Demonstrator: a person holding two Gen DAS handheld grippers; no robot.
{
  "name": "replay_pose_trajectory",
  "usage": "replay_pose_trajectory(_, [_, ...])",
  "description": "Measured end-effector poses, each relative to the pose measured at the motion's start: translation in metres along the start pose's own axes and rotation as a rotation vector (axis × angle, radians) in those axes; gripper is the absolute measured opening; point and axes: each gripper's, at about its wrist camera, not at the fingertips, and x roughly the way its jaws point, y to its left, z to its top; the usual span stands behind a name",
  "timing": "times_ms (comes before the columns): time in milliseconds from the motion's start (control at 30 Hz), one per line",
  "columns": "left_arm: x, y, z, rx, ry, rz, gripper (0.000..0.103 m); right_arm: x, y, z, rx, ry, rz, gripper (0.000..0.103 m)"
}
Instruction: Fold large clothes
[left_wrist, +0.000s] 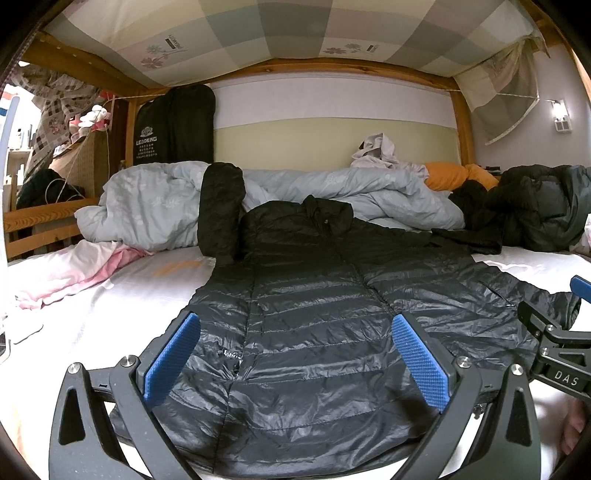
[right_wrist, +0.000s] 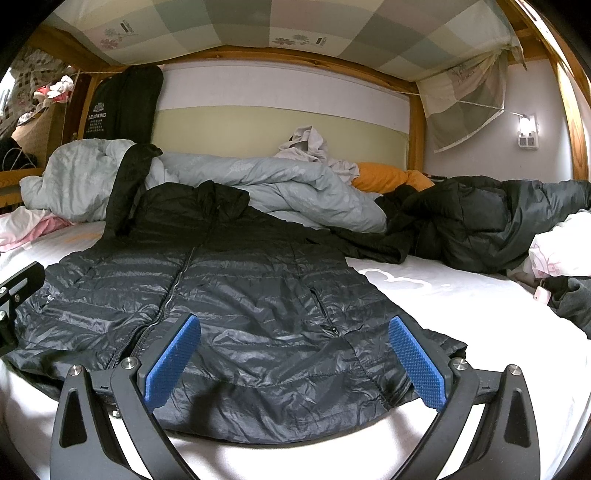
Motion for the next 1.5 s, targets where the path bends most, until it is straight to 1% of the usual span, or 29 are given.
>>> replay_pose_trajectory(167, [-0.001,0.005,0.001,-0.010,0.012,-0.008,0.103,-0.001,0.000,0.000,0.000,0.006,0.002,0.103])
replay_pose_trajectory(233, [-0.003,0.009,0.004,-0.011,0.023,-0.028,0.103,-0.001,0.000,0.000,-0.002,0.008,0.006,0.103])
replay_pose_trajectory(333, [-0.014,0.010,0.013,0.048,0.067,0.003,0.103,-0.010,-0.003,0.005,-0.020,0.016,0.032,0.103])
replay_pose_trajectory(400, [-0.025,0.011,0.021,0.102,0.100,0.006,0.103,-0.018,-0.005,0.013,-0.083,0.054,0.030,0.103])
replay_pose_trajectory(467, [-0.039,0.013,0.028,0.173,0.135,-0.007,0.103,-0.025,-0.013,0.024,-0.121,0.093,0.049,0.103])
replay_pose_trajectory(567, [-0.047,0.007,0.030,0.289,0.198,-0.028,0.103,-0.032,-0.032,0.036,-0.166,0.154,0.093,0.103])
replay_pose_trajectory(633, [-0.049,0.003,0.023,0.397,0.264,-0.059,0.103,-0.035,-0.044,0.035,-0.252,0.209,0.108,0.103])
replay_pose_trajectory(667, [-0.048,0.003,0.016,0.441,0.299,-0.074,0.103,-0.035,-0.048,0.033,-0.291,0.221,0.112,0.103])
replay_pose_trajectory(700, [-0.046,0.000,0.010,0.476,0.324,-0.079,0.103,-0.037,-0.052,0.027,-0.355,0.238,0.102,0.103])
replay_pose_trajectory(733, [-0.042,0.001,0.001,0.512,0.358,-0.081,0.103,-0.035,-0.054,0.023,-0.391,0.254,0.095,0.103])
replay_pose_trajectory(767, [-0.038,0.001,-0.006,0.535,0.393,-0.076,0.103,-0.035,-0.055,0.014,-0.455,0.289,0.094,0.103])
replay_pose_trajectory(833, [-0.025,0.001,-0.018,0.543,0.434,-0.061,0.102,-0.031,-0.056,0.003,-0.525,0.339,0.112,0.103])
replay_pose_trajectory(900, [-0.015,0.002,-0.026,0.539,0.452,-0.059,0.101,-0.030,-0.054,-0.006,-0.563,0.354,0.119,0.102])
replay_pose_trajectory(933, [-0.010,0.003,-0.031,0.543,0.465,-0.056,0.101,-0.027,-0.052,-0.011,-0.576,0.364,0.120,0.102])
replay_pose_trajectory(1000, [-0.001,-0.001,-0.036,0.565,0.491,-0.049,0.097,-0.019,-0.048,-0.016,-0.573,0.394,0.129,0.102])
replay_pose_trajectory(1067, [0.006,0.000,-0.041,0.581,0.500,-0.053,0.095,-0.007,-0.043,-0.019,-0.560,0.428,0.153,0.101])
replay_pose_trajectory(1100, [0.008,0.000,-0.042,0.582,0.496,-0.050,0.095,-0.002,-0.041,-0.020,-0.565,0.431,0.151,0.099])
replay_pose_trajectory(1167, [0.013,-0.002,-0.040,0.576,0.478,-0.042,0.094,0.012,-0.033,-0.024,-0.584,0.424,0.143,0.098])
replay_pose_trajectory(1233, [0.020,-0.001,-0.037,0.570,0.459,-0.033,0.086,0.022,-0.027,-0.023,-0.585,0.408,0.136,0.098])
replay_pose_trajectory(1267, [0.025,-0.002,-0.036,0.574,0.454,-0.026,0.078,0.026,-0.024,-0.022,-0.583,0.400,0.133,0.097])
replay_pose_trajectory(1300, [0.028,-0.001,-0.036,0.576,0.450,-0.019,0.067,0.032,-0.022,-0.020,-0.579,0.393,0.130,0.093])
replay_pose_trajectory(1333, [0.031,0.000,-0.036,0.577,0.447,-0.006,0.061,0.036,-0.022,-0.018,-0.573,0.389,0.129,0.090])
replay_pose_trajectory(1367, [0.033,0.001,-0.037,0.580,0.445,0.027,0.047,0.040,-0.021,-0.016,-0.566,0.380,0.125,0.090])
replay_pose_trajectory(1400, [0.034,0.003,-0.036,0.581,0.440,0.053,0.033,0.042,-0.021,-0.015,-0.561,0.364,0.113,0.083])
replay_pose_trajectory(1433, [0.032,0.006,-0.034,0.571,0.428,0.064,0.026,0.044,-0.022,-0.015,-0.560,0.357,0.101,0.056])
replay_pose_trajectory(1467, [0.028,0.009,-0.030,0.554,0.411,0.059,0.013,0.048,-0.024,-0.016,-0.557,0.373,0.092,0.038])
replay_pose_trajectory(1500, [0.023,0.012,-0.026,0.540,0.399,0.052,0.008,0.051,-0.027,-0.017,-0.543,0.395,0.089,0.016])
